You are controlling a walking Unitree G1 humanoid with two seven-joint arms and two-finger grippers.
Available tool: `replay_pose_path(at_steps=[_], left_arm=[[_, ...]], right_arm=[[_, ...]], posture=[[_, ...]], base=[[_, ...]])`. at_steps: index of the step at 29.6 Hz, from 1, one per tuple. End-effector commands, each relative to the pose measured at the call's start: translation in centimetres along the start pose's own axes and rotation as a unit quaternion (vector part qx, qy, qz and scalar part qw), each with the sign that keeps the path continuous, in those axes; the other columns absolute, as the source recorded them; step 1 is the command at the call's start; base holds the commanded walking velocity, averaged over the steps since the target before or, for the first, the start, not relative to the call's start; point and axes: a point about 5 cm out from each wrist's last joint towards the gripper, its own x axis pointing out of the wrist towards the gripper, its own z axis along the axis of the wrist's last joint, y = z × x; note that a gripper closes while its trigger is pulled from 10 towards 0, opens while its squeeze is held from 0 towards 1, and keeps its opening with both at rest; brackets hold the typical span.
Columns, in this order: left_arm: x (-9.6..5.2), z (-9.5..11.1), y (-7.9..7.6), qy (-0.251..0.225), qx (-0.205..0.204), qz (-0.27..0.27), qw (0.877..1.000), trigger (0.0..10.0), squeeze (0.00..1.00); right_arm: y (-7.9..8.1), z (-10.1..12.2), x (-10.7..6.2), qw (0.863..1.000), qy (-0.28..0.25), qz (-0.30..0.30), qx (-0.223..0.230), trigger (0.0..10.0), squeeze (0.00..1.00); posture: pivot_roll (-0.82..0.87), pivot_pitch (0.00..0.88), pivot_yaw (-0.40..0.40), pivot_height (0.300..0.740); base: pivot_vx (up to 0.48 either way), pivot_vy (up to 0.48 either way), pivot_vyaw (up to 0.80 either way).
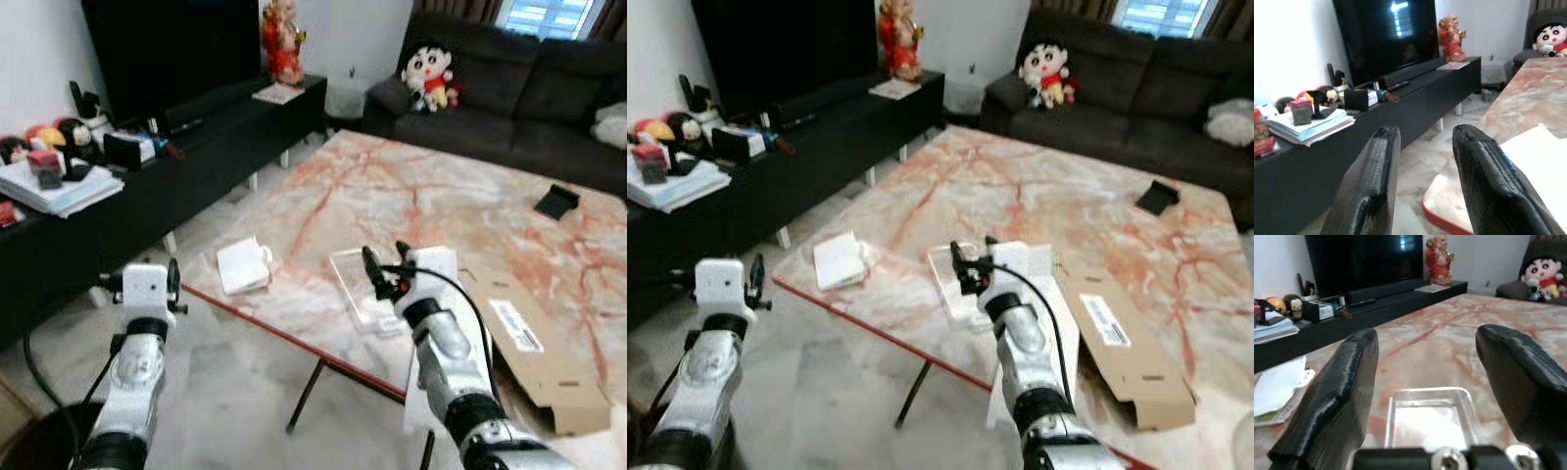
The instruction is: Picking trash to rubbish bin
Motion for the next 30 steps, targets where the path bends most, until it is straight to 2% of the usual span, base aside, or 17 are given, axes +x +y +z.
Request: replay_pose_path(at_steps=[1, 30], left_arm=[[0.30, 0.52, -0.39, -0.011, -0.003, -0.004, 1.000, 10.0, 0.00], [0.18, 0.60, -0.66, -0.015, -0.002, -0.011, 1.000, 10.0, 0.00]], right_arm=[[-0.30, 0.69, 0.29, 1.000, -0.011, 0.000, -0.008, 10.0, 0.00], [0.07, 0.52, 0.29, 1.000, -0.010, 0.004, -0.006, 10.0, 0.00]], posture=[[0.06, 0.000, -0.075, 0.740], [0.06, 0.000, -0.074, 0.740]], base=[[0.356, 0.000, 0.00], [0.348, 0.000, 0.00]])
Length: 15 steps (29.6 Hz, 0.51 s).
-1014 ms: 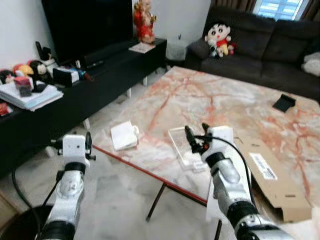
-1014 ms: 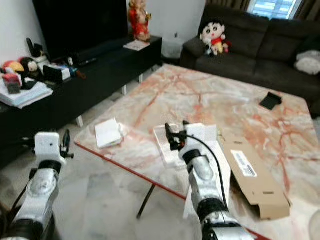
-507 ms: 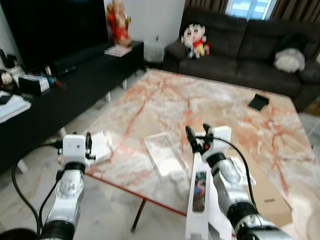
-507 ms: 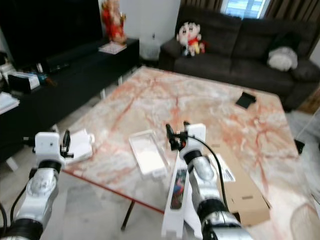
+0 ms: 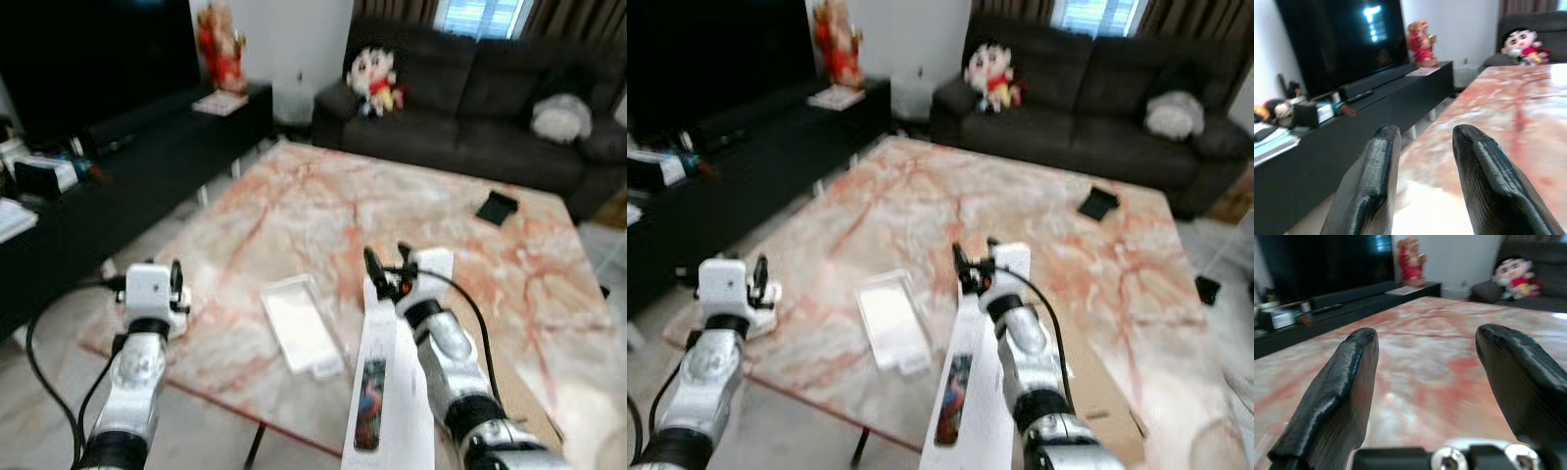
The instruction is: Picking trash to rubbish bin
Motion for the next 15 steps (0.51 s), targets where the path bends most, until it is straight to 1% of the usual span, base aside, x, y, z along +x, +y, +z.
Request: replay_pose_path(at_steps=[1, 10, 12, 14, 15], left_arm=[[0.11, 0.46, -0.07, -0.013, 0.002, -0.002, 1.000, 10.0, 0.00], [-0.16, 0.22, -0.52, -0.005, 0.006, -0.014, 1.000, 10.0, 0.00], [-0.10, 0.17, -0.58, 0.001, 0.017, -0.022, 1.000, 10.0, 0.00], [0.03, 0.25, -0.74, 0.007, 0.036, -0.033, 0.999, 10.0, 0.00], [0.21, 0.35, -0.94, 0.013, 0.058, -0.045, 0.997, 10.0, 0.00]], right_arm=[[-0.13, 0.68, 0.38, 1.000, -0.009, 0.002, -0.007, 10.0, 0.00], [0.12, 0.56, 0.37, 1.000, -0.008, 0.008, -0.005, 10.0, 0.00], [0.15, 0.55, 0.39, 1.000, -0.007, 0.009, -0.006, 10.0, 0.00], [0.14, 0.55, 0.38, 1.000, -0.007, 0.009, -0.006, 10.0, 0.00], [0.12, 0.55, 0.37, 1.000, -0.007, 0.009, -0.006, 10.0, 0.00]], posture=[[0.06, 0.000, -0.074, 0.740], [0.06, 0.000, -0.070, 0.740], [0.06, 0.000, -0.067, 0.740], [0.06, 0.000, -0.065, 0.740], [0.06, 0.000, -0.065, 0.740]], base=[[0.000, 0.000, 0.00], [0.000, 0.000, 0.00], [0.000, 0.000, 0.00], [0.000, 0.000, 0.00], [0.000, 0.000, 0.00]])
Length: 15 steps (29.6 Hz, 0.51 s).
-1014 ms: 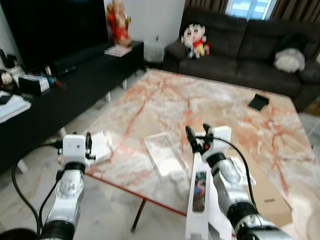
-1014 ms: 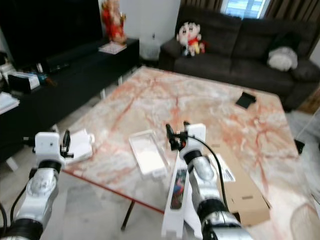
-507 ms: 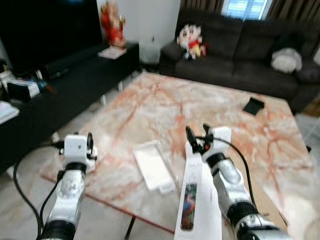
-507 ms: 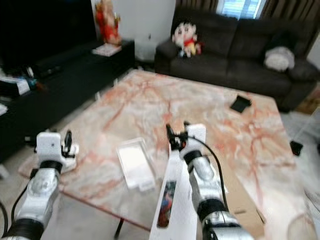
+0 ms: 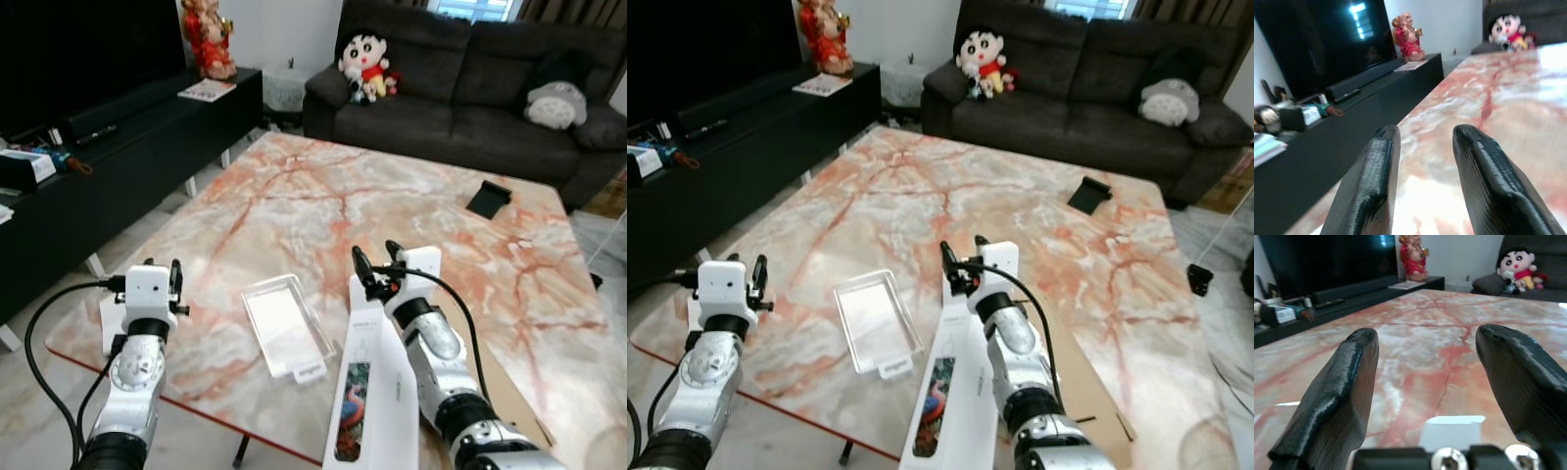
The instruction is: Picking trash to rubbish bin
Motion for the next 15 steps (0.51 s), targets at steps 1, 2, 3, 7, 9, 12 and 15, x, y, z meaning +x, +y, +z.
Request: replay_pose_path(at_steps=[1, 2, 3, 7, 9, 12, 15], left_arm=[[0.4, 0.4, -0.3, 0.007, 0.052, -0.025, 0.998, 10.0, 0.00], [0.5, 0.3, -0.4, 0.016, 0.071, -0.029, 0.997, 10.0, 0.00], [0.5, 0.2, -0.4, 0.022, 0.084, -0.032, 0.996, 10.0, 0.00], [0.6, -0.1, -0.4, 0.038, 0.108, -0.027, 0.993, 10.0, 0.96], [0.5, -0.4, -0.8, 0.053, 0.123, -0.038, 0.990, 10.0, 1.00], [0.5, -1.0, -1.5, 0.075, 0.150, -0.065, 0.984, 10.0, 0.75], [0.4, -1.5, -1.7, 0.095, 0.177, -0.080, 0.976, 10.0, 0.00]], right_arm=[[-0.1, 0.6, 0.3, 1.000, -0.008, 0.002, -0.004, 10.0, 0.00], [-0.1, 0.6, 0.3, 1.000, -0.008, 0.002, -0.004, 10.0, 0.00], [-0.1, 0.6, 0.3, 1.000, -0.008, 0.003, -0.004, 10.0, 0.00], [0.0, 0.5, 0.3, 1.000, -0.007, 0.004, -0.003, 10.0, 0.00], [0.1, 0.5, 0.4, 1.000, -0.007, 0.005, -0.003, 10.0, 0.00], [0.2, 0.5, 0.4, 1.000, -0.008, 0.007, -0.002, 10.0, 0.00], [0.2, 0.4, 0.3, 1.000, -0.007, 0.007, -0.003, 10.0, 0.00]], posture=[[0.06, 0.000, -0.065, 0.740], [0.06, 0.000, -0.065, 0.740], [0.06, 0.000, -0.065, 0.740], [0.06, 0.000, -0.061, 0.740], [0.06, 0.000, -0.059, 0.740], [0.06, 0.000, -0.059, 0.740], [0.06, 0.000, -0.055, 0.740]], base=[[0.000, 0.000, 0.00], [0.000, 0.000, 0.00], [0.000, 0.000, 0.00], [0.000, 0.000, 0.00], [0.000, 0.000, 0.00], [0.000, 0.000, 0.00], [0.000, 0.000, 0.00]])
